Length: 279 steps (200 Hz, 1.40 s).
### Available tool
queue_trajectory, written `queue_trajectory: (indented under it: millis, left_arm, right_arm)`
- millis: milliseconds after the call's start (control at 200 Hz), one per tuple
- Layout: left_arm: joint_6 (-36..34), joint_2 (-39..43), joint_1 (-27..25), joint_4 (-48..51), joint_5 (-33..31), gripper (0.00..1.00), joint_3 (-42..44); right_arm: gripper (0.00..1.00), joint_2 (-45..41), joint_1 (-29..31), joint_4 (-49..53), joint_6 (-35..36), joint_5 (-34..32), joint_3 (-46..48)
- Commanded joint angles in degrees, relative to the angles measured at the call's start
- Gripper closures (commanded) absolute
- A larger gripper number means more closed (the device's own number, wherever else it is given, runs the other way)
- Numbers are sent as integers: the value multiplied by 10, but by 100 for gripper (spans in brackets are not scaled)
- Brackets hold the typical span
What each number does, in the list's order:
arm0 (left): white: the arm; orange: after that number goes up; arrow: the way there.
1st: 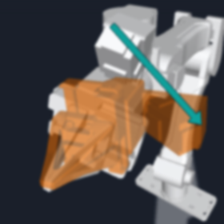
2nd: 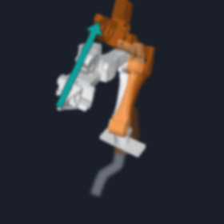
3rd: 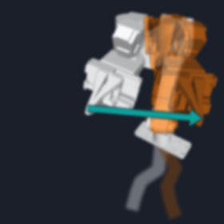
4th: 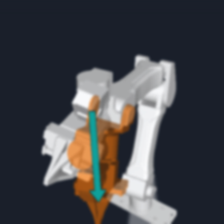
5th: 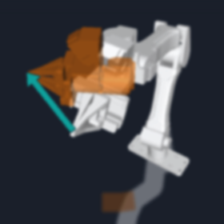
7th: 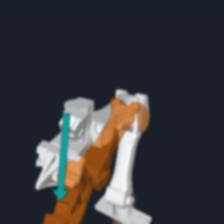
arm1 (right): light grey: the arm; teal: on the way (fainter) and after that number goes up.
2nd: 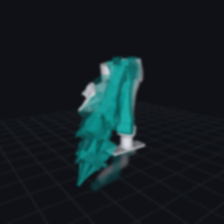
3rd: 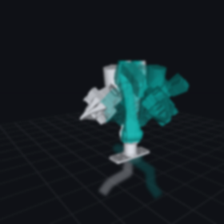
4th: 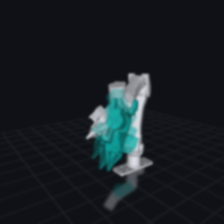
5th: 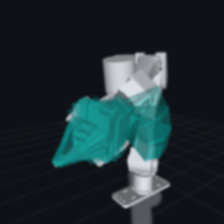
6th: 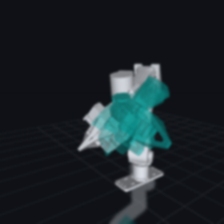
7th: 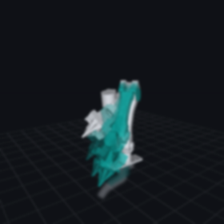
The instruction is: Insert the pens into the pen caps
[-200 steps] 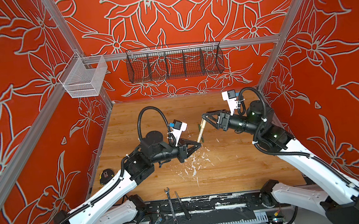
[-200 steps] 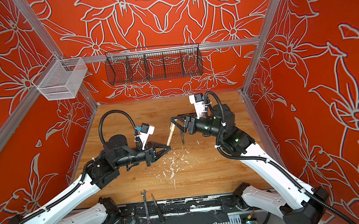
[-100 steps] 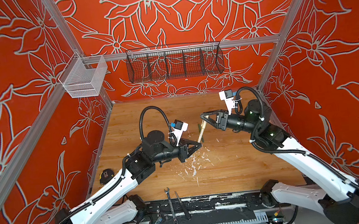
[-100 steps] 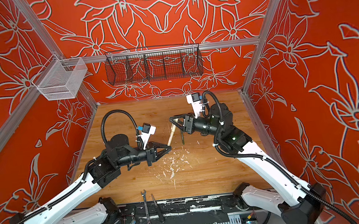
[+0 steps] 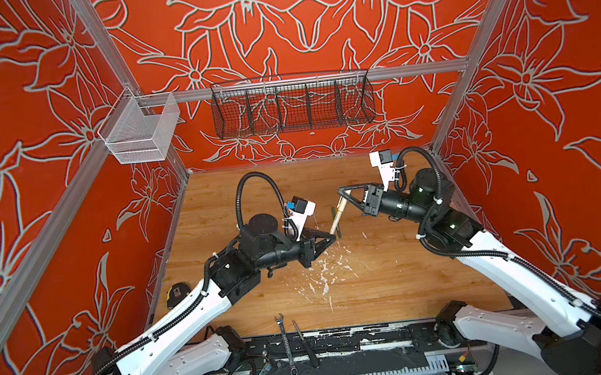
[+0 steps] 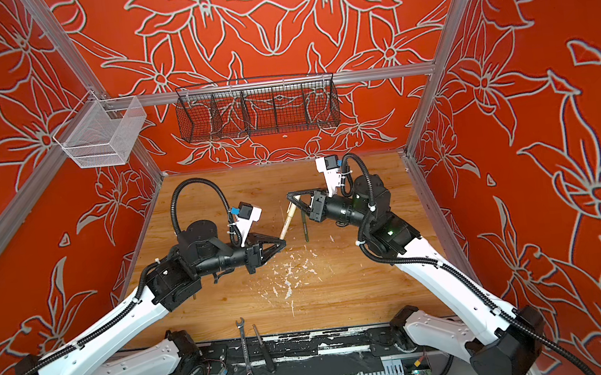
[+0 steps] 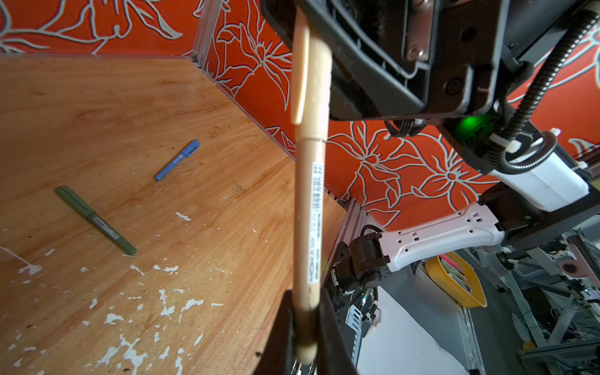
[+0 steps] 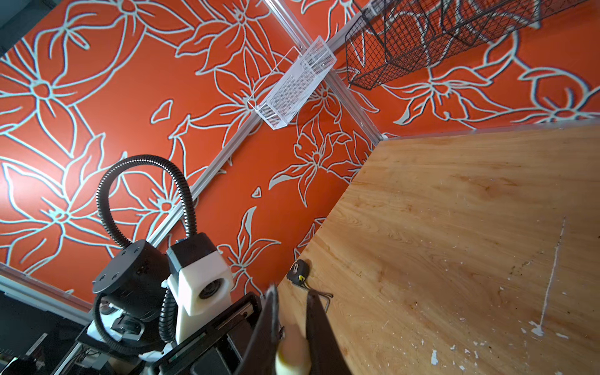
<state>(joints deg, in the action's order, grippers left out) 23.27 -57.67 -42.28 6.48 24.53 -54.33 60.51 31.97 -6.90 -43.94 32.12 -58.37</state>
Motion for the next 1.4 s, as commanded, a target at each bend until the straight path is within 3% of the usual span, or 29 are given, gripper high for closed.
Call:
queue_trajectory:
  millis: [0, 350, 851, 1011, 1181, 1391]
  left_arm:
    - [-1, -29, 26, -77, -39, 100, -54]
    - [9, -124, 74, -140, -4, 100, -124]
    - [60, -183, 104, -237, -13, 100, -112]
    - [60, -184, 104, -249, -10, 100, -100]
    - [44, -160, 104, -224, -18, 100, -73]
    - [42, -147, 107, -202, -32, 100, -71]
  right_arm:
    - [100, -2, 5, 19, 3, 2, 41]
    - [100, -6, 26, -57, -58, -22, 141]
    - [100, -12, 53, -106, -104, -56, 194]
    - [100, 2, 66, -127, -118, -56, 195]
    - [100, -16, 65, -72, -89, -90, 174]
    - [100, 8, 70, -92, -105, -64, 173]
